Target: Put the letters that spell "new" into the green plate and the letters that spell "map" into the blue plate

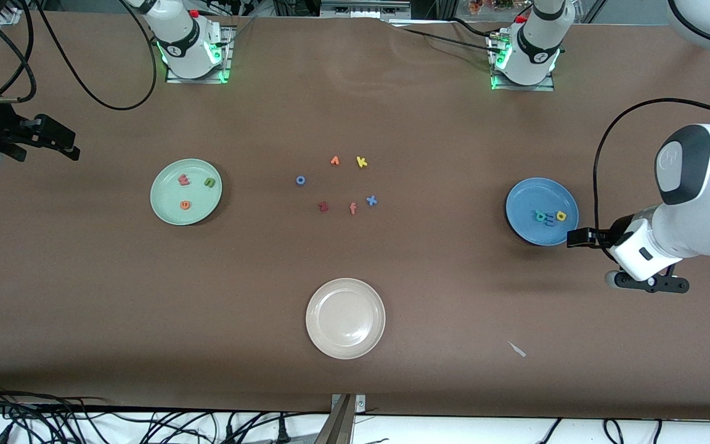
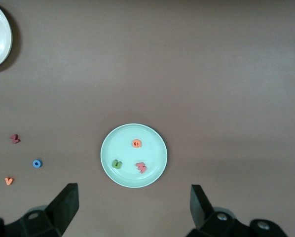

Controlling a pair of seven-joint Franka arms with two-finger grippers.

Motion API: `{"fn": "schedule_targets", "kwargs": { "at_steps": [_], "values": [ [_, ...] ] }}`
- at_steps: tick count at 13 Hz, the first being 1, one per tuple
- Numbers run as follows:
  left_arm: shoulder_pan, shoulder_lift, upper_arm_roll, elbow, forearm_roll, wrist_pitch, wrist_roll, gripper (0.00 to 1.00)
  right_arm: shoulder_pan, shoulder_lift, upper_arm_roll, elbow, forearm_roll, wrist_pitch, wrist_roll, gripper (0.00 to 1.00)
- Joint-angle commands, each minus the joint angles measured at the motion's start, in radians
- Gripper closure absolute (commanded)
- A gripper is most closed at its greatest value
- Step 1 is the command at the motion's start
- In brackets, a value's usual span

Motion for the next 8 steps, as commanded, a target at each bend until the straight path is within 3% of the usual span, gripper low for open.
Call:
{"fn": "schedule_targets", "kwargs": {
  "at_steps": [1,3,8],
  "values": [
    [0.0,-0.003,0.018,-0.033,-0.026,0.017,0.026,0.0,-0.013,-0.029,0.008,-0.022,0.004,-0.004,-0.015,0.0],
    [-0.006,0.032,0.018,0.009,-0.017,0.017,0.023,0.0,-0.012,-0.027,0.006,-0.021,0.004,-0.002,-0.015,0.0],
    [-0.035,0.041,0.013,0.011,0.04,0.02,0.032,0.0,-0.013,-0.027,0.005,-0.021,0.004,-0.006,-0.015,0.0]
  ]
}}
